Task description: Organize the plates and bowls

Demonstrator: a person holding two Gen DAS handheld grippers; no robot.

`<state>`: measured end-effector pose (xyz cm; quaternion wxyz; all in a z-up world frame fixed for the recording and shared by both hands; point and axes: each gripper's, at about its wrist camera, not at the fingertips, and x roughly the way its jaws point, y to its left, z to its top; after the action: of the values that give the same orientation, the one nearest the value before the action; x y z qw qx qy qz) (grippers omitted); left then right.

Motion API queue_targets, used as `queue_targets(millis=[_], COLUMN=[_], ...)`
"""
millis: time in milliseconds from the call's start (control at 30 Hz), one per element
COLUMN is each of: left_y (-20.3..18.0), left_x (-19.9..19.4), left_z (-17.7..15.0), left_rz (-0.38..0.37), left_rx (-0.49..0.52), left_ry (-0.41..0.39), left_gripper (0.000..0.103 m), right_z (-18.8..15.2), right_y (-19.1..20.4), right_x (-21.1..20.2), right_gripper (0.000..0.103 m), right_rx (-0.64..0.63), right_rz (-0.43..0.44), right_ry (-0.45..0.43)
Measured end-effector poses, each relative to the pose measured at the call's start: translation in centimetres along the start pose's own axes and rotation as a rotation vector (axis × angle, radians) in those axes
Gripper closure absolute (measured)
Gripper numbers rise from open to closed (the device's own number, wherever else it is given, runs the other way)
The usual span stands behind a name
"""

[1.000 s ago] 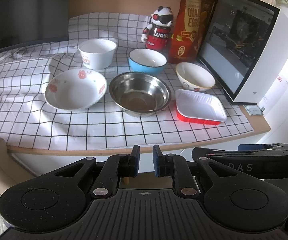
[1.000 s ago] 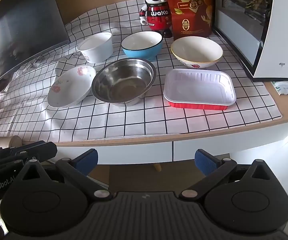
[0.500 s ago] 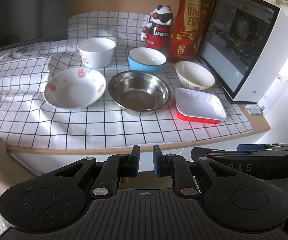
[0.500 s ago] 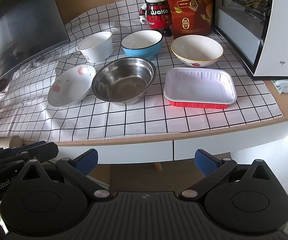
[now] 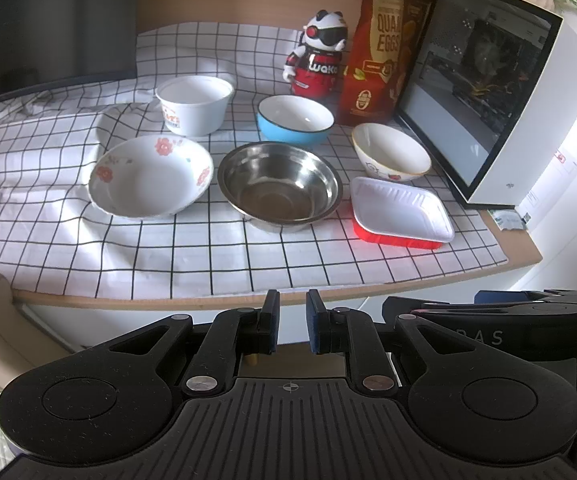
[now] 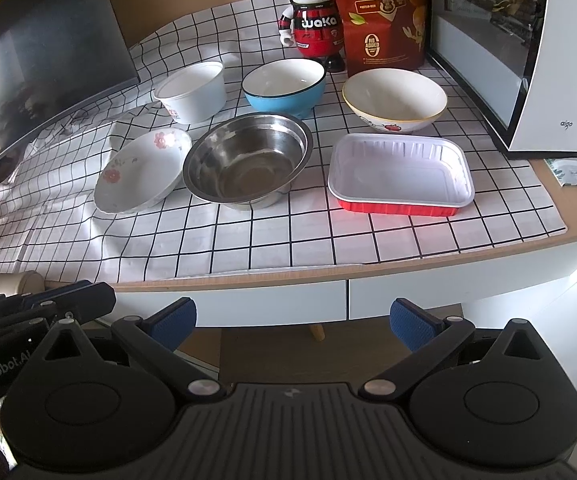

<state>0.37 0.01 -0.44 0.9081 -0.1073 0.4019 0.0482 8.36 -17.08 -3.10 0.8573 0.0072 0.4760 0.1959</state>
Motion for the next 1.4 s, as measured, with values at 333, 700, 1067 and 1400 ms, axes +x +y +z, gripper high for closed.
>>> queue_targets(millis=[333, 700, 1067, 1400], left_y=[0.1, 5.6, 2.5, -5.6], left_x=[0.3, 6.4, 17.3, 26.1], left_z=[1.9, 8.6, 14.7, 17.2], left_rz=[-0.004, -0.37, -0.561, -0.499], left_rx=[0.024, -0.136, 0.23, 0.452], left_ry=[-0.017, 0.08, 0.258, 0.274], left_gripper=[0.085, 0.083, 0.083, 0.082], right_z=[1.4, 4.9, 5.8, 4.7], right_y=[-0.5, -0.5, -3.9, -11.8], right_x=[0.4, 3.1, 3.5, 8.8], right_gripper=[0.0, 0.0, 0.0, 0.03], right_rx=[0.039, 0.1, 0.341, 0.523], right_rz=[-0.003, 0.012, -0.257, -0.128], right_ry=[-0.034, -0.255, -0.177, -0.057])
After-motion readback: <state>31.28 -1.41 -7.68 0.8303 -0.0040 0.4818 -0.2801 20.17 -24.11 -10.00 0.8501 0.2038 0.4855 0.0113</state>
